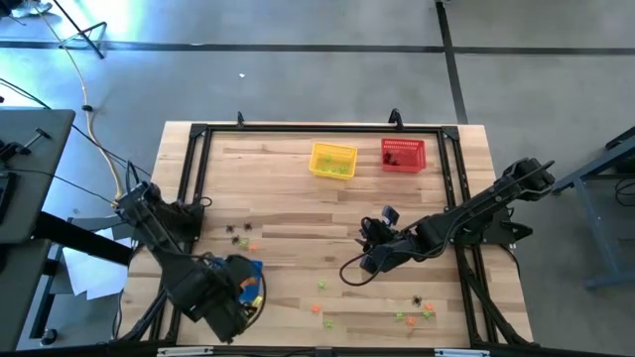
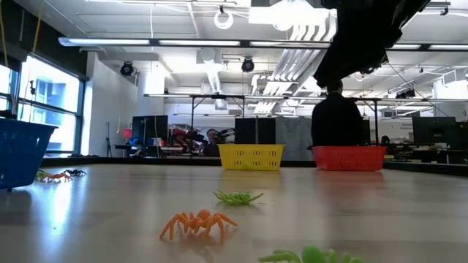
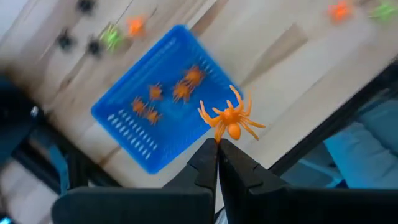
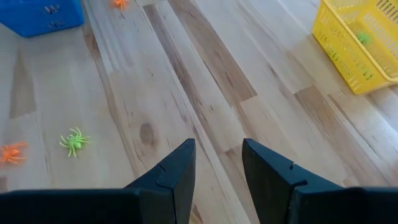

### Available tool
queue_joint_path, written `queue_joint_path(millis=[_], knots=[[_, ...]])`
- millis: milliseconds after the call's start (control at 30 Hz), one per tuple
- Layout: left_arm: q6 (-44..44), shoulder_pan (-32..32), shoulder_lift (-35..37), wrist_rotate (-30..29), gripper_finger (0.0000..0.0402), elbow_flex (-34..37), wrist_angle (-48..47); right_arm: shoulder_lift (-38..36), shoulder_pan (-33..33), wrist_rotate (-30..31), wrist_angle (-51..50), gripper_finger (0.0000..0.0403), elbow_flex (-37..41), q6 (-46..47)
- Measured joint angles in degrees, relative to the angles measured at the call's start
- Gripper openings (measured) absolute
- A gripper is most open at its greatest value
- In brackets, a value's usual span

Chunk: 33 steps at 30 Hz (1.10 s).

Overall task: Sort Halloween decoration
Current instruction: Put the orange spider toy into the blue bin

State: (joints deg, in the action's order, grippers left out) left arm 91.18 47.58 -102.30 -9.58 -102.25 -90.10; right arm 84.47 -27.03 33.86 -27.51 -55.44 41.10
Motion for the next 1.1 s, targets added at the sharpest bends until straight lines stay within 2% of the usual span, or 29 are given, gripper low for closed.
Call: queue_joint_path(millis=[133, 367, 700, 900, 1100], knots=[[3.2, 1.2, -0.2, 3.4, 0.0000, 4.5, 0.1, 0.0, 0.0, 0.0, 0.6, 0.0129, 0.0, 0.0], [3.2, 1.6, -0.1, 6.5, 0.0000, 15.4, 4.9, 0.0, 0.0, 0.0, 0.9, 0.0129, 0.0, -0.1], [0.5, 0.7, -0.1, 6.6, 0.0000, 29.9, 22.8, 0.0, 0.0, 0.0, 1.3, 0.0129, 0.0, -0.2], [-1.5, -1.1, -0.1, 6.5, 0.0000, 34.0, 24.1, 0.0, 0.0, 0.0, 1.3, 0.0129, 0.0, 0.0], [-1.5, -2.3, -0.1, 4.8, 0.0001, 34.4, 24.3, 0.0, 0.0, 0.0, 1.3, 0.0129, 0.0, -0.1]])
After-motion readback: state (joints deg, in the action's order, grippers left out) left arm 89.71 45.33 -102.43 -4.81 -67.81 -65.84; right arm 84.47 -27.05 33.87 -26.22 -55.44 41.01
